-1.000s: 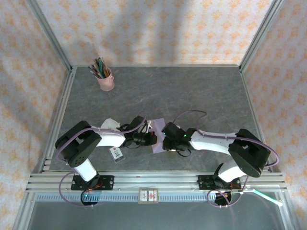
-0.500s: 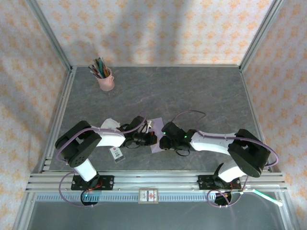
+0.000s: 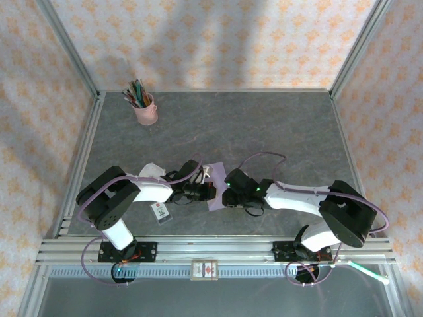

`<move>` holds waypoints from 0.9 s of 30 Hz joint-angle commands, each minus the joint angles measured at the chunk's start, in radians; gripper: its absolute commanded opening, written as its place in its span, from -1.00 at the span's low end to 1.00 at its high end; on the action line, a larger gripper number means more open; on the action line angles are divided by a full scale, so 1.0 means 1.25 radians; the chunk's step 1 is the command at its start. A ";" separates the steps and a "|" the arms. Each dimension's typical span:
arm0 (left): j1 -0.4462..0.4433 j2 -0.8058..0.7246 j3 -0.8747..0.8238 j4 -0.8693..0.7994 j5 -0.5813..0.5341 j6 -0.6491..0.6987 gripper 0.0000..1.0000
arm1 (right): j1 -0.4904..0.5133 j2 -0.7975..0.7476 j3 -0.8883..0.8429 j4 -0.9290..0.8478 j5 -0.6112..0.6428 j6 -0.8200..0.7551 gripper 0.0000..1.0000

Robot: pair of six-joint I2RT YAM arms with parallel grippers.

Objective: Fold a paper plane with a square sheet of paper (pick it up from the middle)
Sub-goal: Turn over the paper at the center of the table.

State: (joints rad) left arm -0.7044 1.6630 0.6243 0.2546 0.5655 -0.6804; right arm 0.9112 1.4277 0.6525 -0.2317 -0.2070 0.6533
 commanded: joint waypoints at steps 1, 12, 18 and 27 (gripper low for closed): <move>0.005 0.022 -0.007 -0.015 -0.009 0.014 -1.00 | 0.002 0.005 -0.007 -0.002 0.011 0.003 -0.19; 0.005 0.026 -0.007 -0.014 -0.005 0.015 -1.00 | 0.005 0.036 0.006 0.033 -0.019 -0.008 -0.19; 0.005 0.029 -0.007 -0.015 -0.002 0.017 -1.00 | 0.004 0.010 -0.006 0.089 -0.043 -0.013 -0.19; 0.005 0.028 -0.009 -0.016 0.000 0.018 -1.00 | -0.008 -0.034 -0.035 0.141 -0.041 -0.024 -0.16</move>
State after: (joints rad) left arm -0.7040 1.6672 0.6243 0.2592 0.5697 -0.6804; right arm 0.9092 1.4212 0.6327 -0.1013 -0.2626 0.6403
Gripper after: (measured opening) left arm 0.062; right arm 0.419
